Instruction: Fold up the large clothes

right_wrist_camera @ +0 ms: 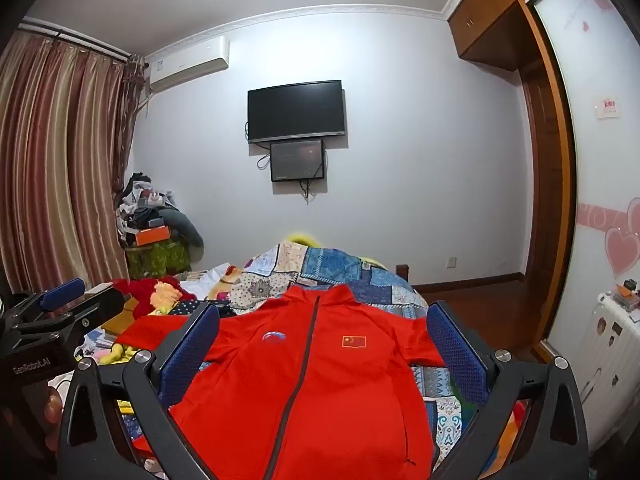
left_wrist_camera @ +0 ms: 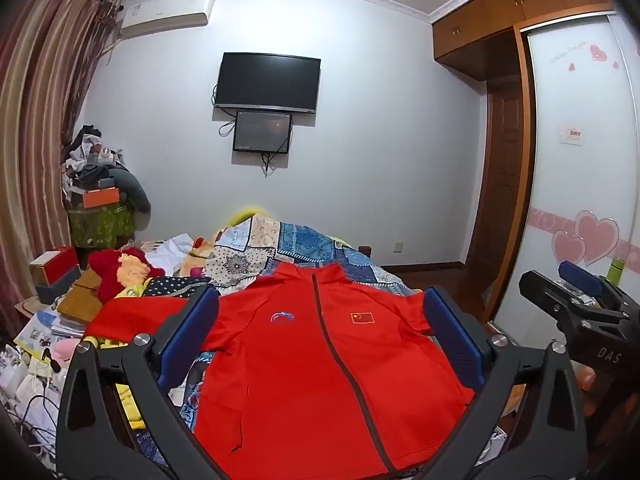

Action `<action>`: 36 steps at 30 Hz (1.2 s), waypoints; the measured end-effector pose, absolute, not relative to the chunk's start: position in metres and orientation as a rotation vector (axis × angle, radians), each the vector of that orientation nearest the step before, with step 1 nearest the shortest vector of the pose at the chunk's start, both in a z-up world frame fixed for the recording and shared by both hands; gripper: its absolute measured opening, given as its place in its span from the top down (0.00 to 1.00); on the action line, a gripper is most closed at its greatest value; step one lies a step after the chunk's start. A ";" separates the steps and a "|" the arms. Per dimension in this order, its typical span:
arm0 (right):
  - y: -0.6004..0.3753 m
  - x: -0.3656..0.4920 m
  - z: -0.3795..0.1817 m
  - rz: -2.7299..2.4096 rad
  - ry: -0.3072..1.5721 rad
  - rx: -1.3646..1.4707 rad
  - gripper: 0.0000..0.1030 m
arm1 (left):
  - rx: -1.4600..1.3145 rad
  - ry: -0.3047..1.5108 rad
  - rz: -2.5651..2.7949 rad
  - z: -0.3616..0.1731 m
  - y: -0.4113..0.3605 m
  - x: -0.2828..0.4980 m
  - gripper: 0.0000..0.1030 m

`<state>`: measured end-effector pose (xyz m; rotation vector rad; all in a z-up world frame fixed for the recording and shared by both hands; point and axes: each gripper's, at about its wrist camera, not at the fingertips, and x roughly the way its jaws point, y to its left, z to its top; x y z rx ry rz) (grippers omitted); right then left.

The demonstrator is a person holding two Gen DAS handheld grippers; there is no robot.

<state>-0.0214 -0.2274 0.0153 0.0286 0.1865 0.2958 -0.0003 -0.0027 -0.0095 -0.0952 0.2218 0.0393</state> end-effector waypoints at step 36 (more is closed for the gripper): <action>-0.221 -0.012 0.006 0.294 0.223 0.032 0.00 | -0.103 0.264 0.051 -0.010 0.011 0.012 0.00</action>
